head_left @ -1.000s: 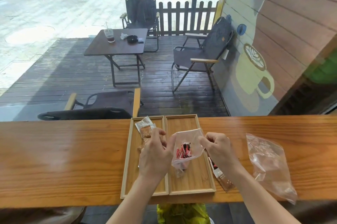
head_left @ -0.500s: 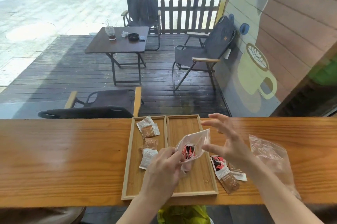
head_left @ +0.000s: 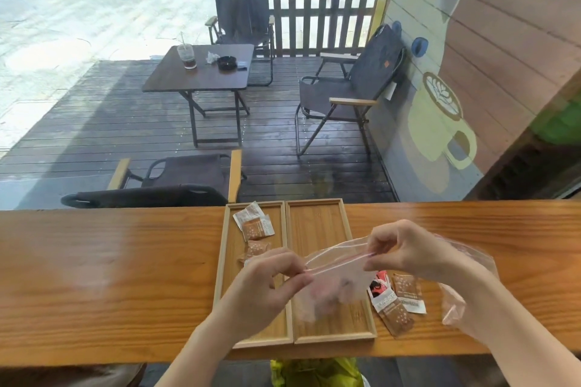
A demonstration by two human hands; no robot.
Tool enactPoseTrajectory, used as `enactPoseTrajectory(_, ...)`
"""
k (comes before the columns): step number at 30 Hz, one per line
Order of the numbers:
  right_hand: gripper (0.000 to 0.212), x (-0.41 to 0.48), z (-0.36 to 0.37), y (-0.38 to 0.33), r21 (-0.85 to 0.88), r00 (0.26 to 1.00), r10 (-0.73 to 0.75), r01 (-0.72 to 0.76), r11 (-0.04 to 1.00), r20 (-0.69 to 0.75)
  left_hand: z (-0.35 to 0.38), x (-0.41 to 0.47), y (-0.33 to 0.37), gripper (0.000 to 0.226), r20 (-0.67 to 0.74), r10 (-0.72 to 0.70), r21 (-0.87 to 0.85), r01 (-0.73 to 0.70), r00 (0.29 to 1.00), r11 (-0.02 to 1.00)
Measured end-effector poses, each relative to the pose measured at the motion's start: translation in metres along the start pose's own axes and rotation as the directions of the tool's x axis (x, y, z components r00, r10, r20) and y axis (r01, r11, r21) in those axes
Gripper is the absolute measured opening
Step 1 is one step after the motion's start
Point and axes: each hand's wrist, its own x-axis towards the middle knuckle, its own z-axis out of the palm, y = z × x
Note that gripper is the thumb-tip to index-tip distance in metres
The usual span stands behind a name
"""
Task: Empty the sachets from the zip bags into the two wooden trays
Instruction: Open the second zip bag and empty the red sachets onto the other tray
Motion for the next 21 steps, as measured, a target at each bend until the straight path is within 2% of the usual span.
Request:
enactPoseTrajectory(2, 0.012, -0.003, -0.004, -0.002, 0.076, 0.997, -0.009, 0.003, 0.997, 0.072, -0.007, 0.003, -0.002, 0.016, 0.065, -0.024, -0.075, 0.029, 0.998, 0.997)
enactPoseTrajectory(4, 0.013, 0.0, -0.003, -0.001, 0.112, 0.997, 0.006, -0.015, 0.994, 0.081, -0.012, 0.01, -0.006, 0.019, 0.095, -0.052, -0.125, 0.063, 0.994, 0.99)
enactPoseTrajectory(8, 0.009, 0.026, 0.007, 0.016, 0.138, 0.996, 0.082, -0.077, 0.987, -0.028, -0.008, 0.036, -0.026, 0.005, 0.03, -0.12, -0.136, 0.123, 0.992, 0.983)
enactPoseTrajectory(10, 0.011, 0.04, 0.015, 0.028, 0.136, 0.984, 0.138, -0.123, 0.983, -0.109, -0.001, 0.048, -0.037, 0.006, -0.037, -0.15, -0.124, 0.144, 0.988, 0.982)
enactPoseTrajectory(11, 0.02, 0.044, 0.02, 0.031, 0.131, 0.975, 0.16, -0.14, 0.981, -0.153, 0.003, 0.052, -0.044, 0.007, -0.076, -0.178, -0.126, 0.168, 0.981, 0.978)
enactPoseTrajectory(13, 0.053, 0.05, 0.028, 0.034, 0.182, 0.959, 0.192, -0.155, 0.971, -0.207, 0.011, 0.058, -0.053, 0.03, -0.171, -0.281, -0.167, 0.253, 0.944, 0.953)
enactPoseTrajectory(14, 0.07, 0.052, 0.031, 0.035, 0.207, 0.96, 0.2, -0.159, 0.965, -0.196, 0.015, 0.059, -0.057, 0.044, -0.207, -0.329, -0.193, 0.291, 0.921, 0.937)
enactPoseTrajectory(16, 0.09, 0.053, 0.039, 0.037, 0.17, 0.976, 0.189, -0.169, 0.971, -0.112, 0.023, 0.058, -0.063, 0.06, -0.215, -0.39, -0.188, 0.354, 0.895, 0.916)
enactPoseTrajectory(18, 0.094, 0.05, 0.05, 0.043, 0.109, 0.977, 0.21, -0.205, 0.973, -0.035, 0.033, 0.05, -0.066, 0.065, -0.173, -0.42, -0.128, 0.402, 0.891, 0.907)
enactPoseTrajectory(21, 0.096, 0.037, 0.071, 0.059, 0.117, 0.949, 0.313, -0.316, 0.941, 0.047, 0.05, 0.033, -0.066, 0.068, -0.114, -0.454, -0.04, 0.452, 0.884, 0.891)
